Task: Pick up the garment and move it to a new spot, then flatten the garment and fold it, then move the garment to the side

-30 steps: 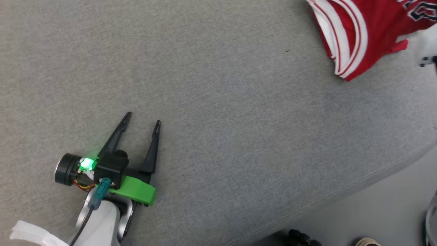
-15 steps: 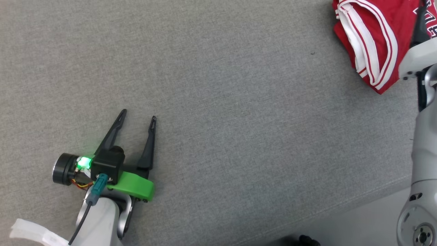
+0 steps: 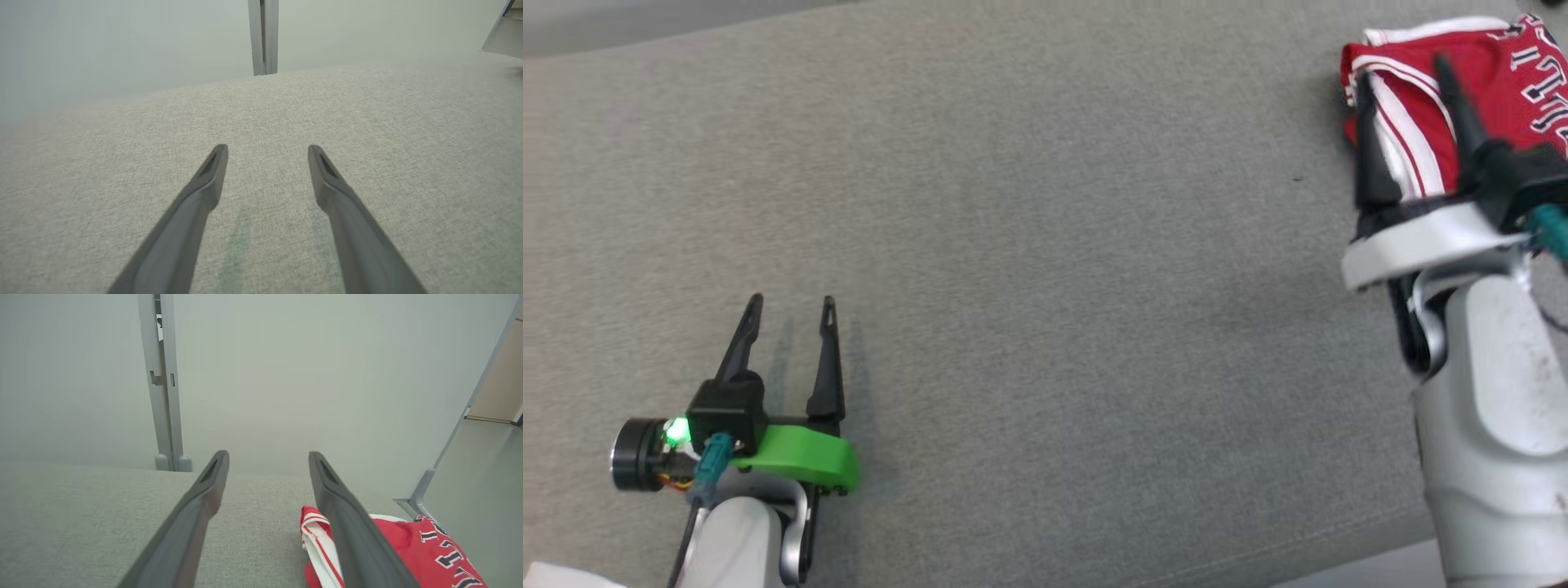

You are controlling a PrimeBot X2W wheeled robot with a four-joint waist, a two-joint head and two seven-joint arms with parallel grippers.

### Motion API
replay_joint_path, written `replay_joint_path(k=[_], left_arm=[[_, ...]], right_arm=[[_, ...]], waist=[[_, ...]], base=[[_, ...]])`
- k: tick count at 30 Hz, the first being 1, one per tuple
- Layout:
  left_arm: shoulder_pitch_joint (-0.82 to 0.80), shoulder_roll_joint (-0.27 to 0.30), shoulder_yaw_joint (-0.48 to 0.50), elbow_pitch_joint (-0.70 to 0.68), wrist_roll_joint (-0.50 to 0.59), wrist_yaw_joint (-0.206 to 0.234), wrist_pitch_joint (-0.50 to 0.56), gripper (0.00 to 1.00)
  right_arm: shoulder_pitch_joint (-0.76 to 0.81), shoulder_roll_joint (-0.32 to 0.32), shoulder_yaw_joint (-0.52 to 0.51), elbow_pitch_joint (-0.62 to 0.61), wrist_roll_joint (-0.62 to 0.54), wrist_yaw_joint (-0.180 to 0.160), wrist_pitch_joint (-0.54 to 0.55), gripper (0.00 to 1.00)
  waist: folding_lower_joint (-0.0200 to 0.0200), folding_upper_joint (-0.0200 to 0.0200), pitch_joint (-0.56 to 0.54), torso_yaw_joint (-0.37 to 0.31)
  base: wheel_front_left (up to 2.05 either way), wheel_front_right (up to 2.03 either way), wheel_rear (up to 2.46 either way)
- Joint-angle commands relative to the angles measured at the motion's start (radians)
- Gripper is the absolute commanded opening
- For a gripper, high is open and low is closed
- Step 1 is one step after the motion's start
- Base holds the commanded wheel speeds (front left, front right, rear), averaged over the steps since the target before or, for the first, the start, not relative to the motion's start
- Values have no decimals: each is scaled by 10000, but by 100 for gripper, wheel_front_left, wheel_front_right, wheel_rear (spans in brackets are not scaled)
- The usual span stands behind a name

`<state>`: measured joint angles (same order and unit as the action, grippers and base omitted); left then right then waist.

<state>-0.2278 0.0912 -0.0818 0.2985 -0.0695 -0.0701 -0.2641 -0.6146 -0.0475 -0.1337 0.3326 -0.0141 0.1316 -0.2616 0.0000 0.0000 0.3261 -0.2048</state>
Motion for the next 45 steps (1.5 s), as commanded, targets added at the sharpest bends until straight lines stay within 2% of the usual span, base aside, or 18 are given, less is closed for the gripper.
replay_joint_path(k=[1, 6, 12, 28, 29, 34, 45], left_arm=[[184, -34, 144, 26, -99, 62, 6, 100], [569, -165, 519, 111, -190, -6, 6, 100], [1183, -289, 661, 296, -402, -268, 7, 100], [2748, -390, 615, 44, -823, -500, 7, 100], [2629, -393, 613, 36, -735, -459, 0, 0], [2699, -452, 582, 448, -921, -457, 82, 0], [2410, -442, 817, 299, -3233, -478, 686, 0]], right_arm=[[390, -82, 155, -37, 227, -22, -37, 100], [1598, -66, 813, -49, 914, -22, -38, 100], [2845, -60, 1279, -40, 1098, -20, -38, 100], [5226, -57, 1206, -38, 1838, -20, -39, 100], [5126, -19, 1199, -25, 1797, -2, -1, 0], [5297, 62, 1157, 333, 2039, 0, 95, 0], [5225, 45, 993, 146, 4310, -2, 686, 0]], waist=[[0, 0, -641, 651], [0, 0, -1224, 1161], [0, 0, -1846, 1479], [0, 0, -3068, 1716], [0, 0, -2985, 1656], [0, 0, -3017, 1673], [0, 0, -3042, 1708]], base=[[0, 0, 0], [0, 0, 0], [0, 0, 0], [0, 0, 0], [0, 0, 0], [0, 0, 0], [0, 0, 0]])
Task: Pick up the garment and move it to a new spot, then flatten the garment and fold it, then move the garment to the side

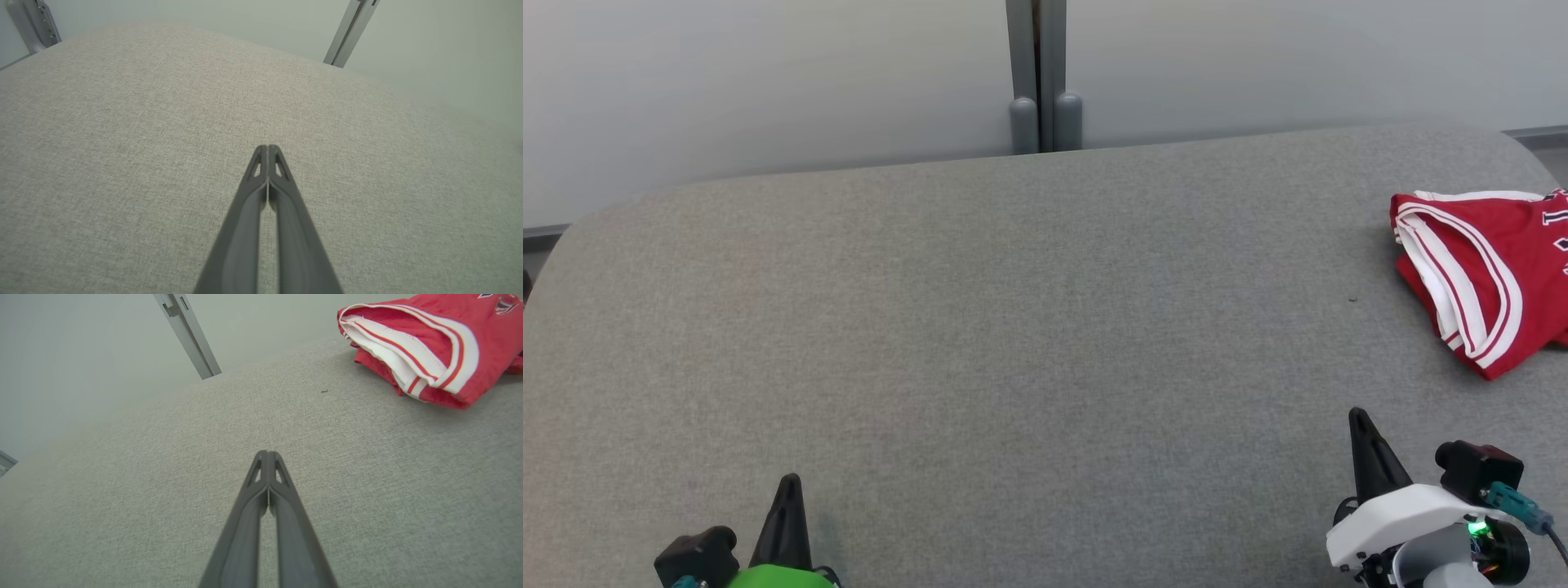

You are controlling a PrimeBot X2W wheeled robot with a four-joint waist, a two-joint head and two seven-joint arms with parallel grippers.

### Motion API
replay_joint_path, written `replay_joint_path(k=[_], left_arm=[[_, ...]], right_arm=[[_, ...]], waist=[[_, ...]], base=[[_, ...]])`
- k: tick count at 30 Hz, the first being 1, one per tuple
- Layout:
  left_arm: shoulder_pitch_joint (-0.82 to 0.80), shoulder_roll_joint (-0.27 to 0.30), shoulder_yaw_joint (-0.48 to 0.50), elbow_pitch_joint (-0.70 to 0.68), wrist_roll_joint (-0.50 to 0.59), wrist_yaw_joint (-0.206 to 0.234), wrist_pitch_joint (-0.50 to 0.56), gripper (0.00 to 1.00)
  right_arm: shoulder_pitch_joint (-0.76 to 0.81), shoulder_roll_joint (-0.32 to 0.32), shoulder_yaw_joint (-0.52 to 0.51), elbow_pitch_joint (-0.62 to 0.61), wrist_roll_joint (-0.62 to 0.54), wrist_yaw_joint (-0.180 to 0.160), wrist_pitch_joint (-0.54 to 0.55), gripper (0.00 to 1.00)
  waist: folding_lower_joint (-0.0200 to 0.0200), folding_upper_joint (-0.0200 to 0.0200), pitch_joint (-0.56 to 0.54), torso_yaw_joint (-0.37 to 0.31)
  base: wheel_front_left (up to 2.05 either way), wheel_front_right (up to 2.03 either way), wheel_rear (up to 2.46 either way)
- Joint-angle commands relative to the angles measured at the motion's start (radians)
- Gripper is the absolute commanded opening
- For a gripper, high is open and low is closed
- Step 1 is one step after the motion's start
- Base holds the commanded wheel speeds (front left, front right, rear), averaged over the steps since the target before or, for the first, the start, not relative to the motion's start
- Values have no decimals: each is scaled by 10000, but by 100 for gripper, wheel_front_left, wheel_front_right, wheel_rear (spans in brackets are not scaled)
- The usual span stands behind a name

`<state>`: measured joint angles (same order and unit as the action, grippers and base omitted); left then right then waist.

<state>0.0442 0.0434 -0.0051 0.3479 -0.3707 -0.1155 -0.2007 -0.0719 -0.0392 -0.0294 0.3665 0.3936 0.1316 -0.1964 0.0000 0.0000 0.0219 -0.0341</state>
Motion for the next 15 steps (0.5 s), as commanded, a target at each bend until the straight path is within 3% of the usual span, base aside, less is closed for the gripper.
replay_joint_path(k=[1, 15], left_arm=[[-331, 36, 66, -218, -421, -21, 97, 0], [-571, 47, 276, -481, -2748, 31, 675, 0]], right_arm=[[-206, -39, -60, -214, 429, -2, 81, 0], [-271, -59, -205, -421, 2710, -4, 659, 0]], waist=[[0, 0, -2, 5], [0, 0, -30, 47]], base=[[0, 0, 0], [0, 0, 0]])
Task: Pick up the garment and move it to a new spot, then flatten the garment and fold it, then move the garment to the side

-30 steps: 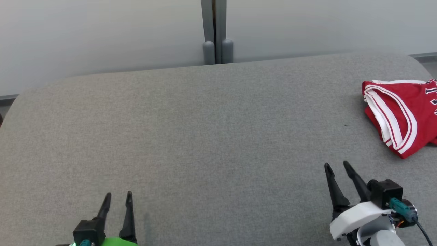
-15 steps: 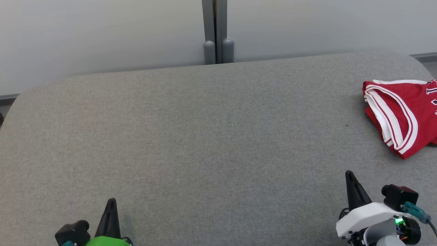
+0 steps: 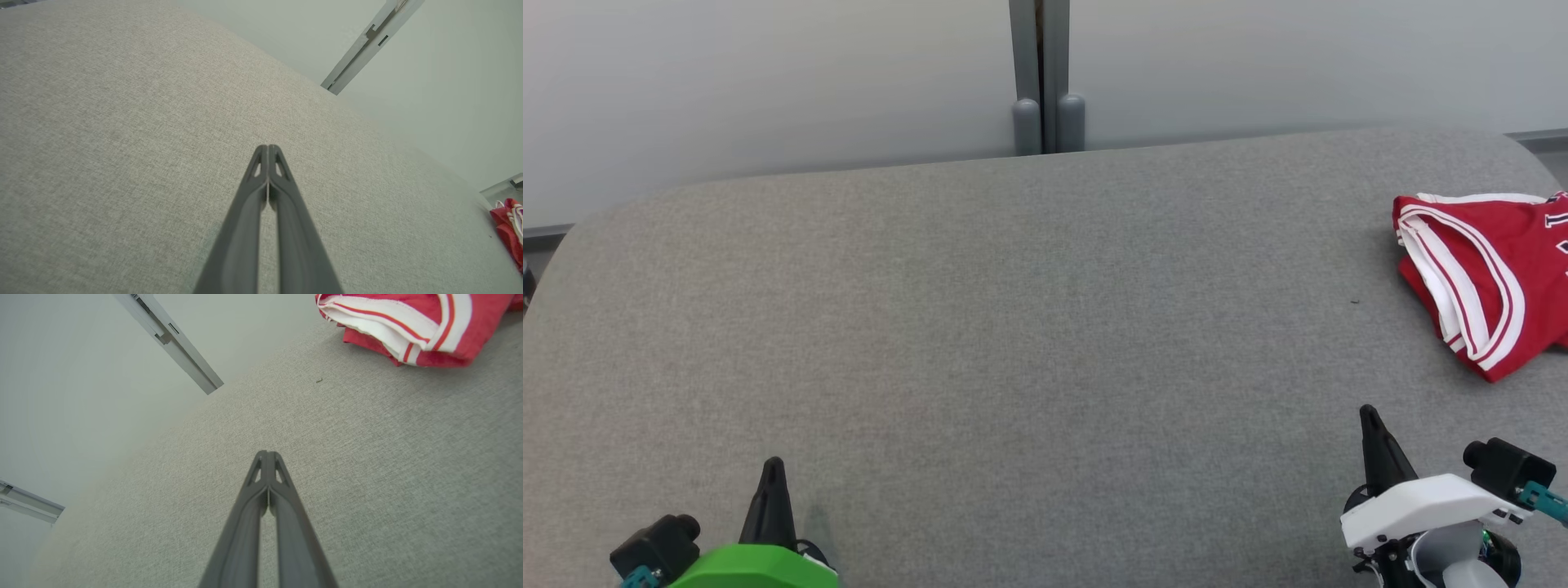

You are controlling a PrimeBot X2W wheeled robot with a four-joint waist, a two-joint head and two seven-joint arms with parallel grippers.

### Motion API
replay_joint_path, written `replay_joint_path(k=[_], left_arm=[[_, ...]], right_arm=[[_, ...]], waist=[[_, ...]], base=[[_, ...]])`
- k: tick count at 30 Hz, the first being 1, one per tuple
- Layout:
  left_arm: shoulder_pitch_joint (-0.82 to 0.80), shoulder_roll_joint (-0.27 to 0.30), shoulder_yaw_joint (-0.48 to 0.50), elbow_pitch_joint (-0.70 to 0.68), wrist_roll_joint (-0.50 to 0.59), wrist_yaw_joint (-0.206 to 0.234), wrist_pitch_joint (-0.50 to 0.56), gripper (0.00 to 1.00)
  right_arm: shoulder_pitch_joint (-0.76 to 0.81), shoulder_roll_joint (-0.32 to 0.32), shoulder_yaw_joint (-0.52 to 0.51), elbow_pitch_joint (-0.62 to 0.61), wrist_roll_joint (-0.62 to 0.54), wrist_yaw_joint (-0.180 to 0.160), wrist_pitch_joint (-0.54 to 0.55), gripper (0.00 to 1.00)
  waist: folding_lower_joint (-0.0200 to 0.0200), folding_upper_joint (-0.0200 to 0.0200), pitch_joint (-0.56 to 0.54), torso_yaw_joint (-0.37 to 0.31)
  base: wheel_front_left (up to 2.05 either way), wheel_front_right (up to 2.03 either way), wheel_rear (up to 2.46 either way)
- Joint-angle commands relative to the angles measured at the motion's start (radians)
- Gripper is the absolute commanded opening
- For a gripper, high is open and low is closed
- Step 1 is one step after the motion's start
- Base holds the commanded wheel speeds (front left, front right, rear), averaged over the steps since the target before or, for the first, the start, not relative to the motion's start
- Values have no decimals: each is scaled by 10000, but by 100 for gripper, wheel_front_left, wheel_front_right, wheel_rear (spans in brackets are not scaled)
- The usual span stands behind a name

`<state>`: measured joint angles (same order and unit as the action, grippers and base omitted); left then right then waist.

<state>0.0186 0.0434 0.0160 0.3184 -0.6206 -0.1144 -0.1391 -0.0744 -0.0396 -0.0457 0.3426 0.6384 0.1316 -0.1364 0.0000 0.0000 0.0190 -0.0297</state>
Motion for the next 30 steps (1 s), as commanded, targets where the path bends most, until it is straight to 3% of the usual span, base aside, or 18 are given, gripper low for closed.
replay_joint_path(k=[1, 30], left_arm=[[-326, 48, 77, -200, -389, 22, 89, 0], [-743, 68, 444, -542, -4156, 71, 1054, 0]], right_arm=[[-251, -56, -51, -191, 393, -4, 92, 0], [-364, -88, -315, -484, 4082, -7, 1053, 0]], waist=[[0, 0, -3, 5], [0, 0, -61, 91]], base=[[0, 0, 0], [0, 0, 0]])
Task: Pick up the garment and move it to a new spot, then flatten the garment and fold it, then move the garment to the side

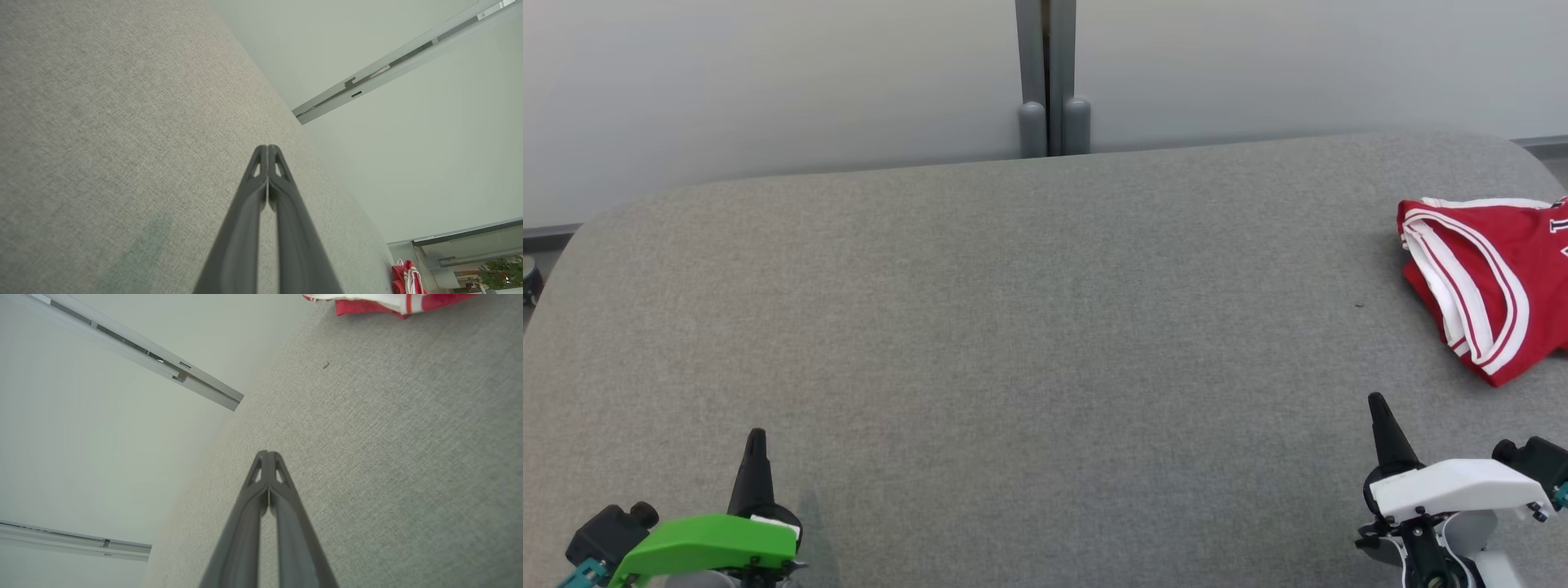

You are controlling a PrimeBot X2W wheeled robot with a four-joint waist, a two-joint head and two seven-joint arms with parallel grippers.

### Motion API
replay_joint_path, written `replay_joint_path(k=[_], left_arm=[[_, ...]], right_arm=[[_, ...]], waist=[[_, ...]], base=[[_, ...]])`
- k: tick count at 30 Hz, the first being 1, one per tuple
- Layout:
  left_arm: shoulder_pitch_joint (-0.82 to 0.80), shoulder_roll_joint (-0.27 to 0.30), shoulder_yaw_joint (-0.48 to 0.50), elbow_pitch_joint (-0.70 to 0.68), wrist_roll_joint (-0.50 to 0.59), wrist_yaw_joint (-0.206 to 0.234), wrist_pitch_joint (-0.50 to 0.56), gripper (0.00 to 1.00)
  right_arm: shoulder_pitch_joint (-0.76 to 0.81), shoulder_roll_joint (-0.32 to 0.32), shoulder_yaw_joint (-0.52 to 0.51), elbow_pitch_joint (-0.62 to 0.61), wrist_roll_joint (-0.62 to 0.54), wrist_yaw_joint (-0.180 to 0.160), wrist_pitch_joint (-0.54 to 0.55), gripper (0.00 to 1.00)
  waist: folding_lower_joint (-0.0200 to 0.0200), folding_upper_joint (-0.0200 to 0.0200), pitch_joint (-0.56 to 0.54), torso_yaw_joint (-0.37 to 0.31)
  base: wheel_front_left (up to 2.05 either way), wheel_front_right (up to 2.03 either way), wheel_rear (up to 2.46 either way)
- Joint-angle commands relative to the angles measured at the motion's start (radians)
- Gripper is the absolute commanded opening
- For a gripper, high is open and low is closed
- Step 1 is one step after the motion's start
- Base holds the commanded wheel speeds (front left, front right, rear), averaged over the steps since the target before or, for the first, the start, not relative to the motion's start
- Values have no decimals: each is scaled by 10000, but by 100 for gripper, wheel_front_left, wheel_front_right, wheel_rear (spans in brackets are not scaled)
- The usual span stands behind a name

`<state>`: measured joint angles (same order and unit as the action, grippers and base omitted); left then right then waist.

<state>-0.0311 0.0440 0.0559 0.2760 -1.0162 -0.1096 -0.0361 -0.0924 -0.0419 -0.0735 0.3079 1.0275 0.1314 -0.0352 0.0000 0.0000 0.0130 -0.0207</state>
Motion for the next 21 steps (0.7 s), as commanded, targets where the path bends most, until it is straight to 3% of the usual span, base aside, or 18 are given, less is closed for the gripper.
replay_joint_path(k=[1, 21], left_arm=[[-263, 63, 57, -131, -322, 25, 63, 0], [-491, 75, 265, -305, -2319, 36, 583, 0]], right_arm=[[-189, -67, -44, -146, 313, -5, 79, 0], [-254, -80, -189, -300, 2273, -8, 594, 0]], waist=[[0, 0, -3, 5], [0, 0, -43, 63]], base=[[0, 0, 0], [0, 0, 0]])
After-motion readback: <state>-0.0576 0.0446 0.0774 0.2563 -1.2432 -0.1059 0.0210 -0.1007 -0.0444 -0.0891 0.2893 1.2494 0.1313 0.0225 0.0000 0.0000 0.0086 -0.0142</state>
